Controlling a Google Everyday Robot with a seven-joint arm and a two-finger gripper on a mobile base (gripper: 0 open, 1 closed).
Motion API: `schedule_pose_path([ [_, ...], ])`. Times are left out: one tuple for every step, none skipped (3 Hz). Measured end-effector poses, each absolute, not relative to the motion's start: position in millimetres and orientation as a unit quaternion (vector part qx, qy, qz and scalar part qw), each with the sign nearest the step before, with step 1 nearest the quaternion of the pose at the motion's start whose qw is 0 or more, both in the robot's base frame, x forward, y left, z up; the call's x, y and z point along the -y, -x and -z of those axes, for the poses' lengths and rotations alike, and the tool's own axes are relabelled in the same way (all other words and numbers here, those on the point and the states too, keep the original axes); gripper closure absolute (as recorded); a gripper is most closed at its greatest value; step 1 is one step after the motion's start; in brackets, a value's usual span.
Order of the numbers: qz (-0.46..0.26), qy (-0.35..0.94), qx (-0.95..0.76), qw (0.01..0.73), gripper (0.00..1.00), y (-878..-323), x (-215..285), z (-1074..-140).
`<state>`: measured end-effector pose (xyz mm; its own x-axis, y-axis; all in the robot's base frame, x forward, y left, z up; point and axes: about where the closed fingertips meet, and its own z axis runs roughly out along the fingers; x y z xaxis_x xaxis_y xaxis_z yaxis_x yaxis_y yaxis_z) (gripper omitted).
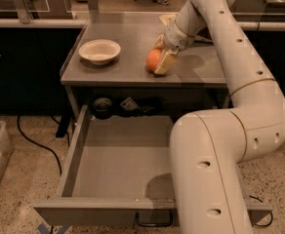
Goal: Pick orange from top drawer and place on counter
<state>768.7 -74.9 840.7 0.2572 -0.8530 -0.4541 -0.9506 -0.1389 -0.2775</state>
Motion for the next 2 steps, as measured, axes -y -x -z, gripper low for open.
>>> schedule_pose_path([
  [-0.094, 0.749, -0.602, 0.261, 0.11, -768.7, 74.9, -840.7],
  [-0.094, 0.749, -0.602, 0.261, 0.0, -768.7, 74.9, -840.7],
])
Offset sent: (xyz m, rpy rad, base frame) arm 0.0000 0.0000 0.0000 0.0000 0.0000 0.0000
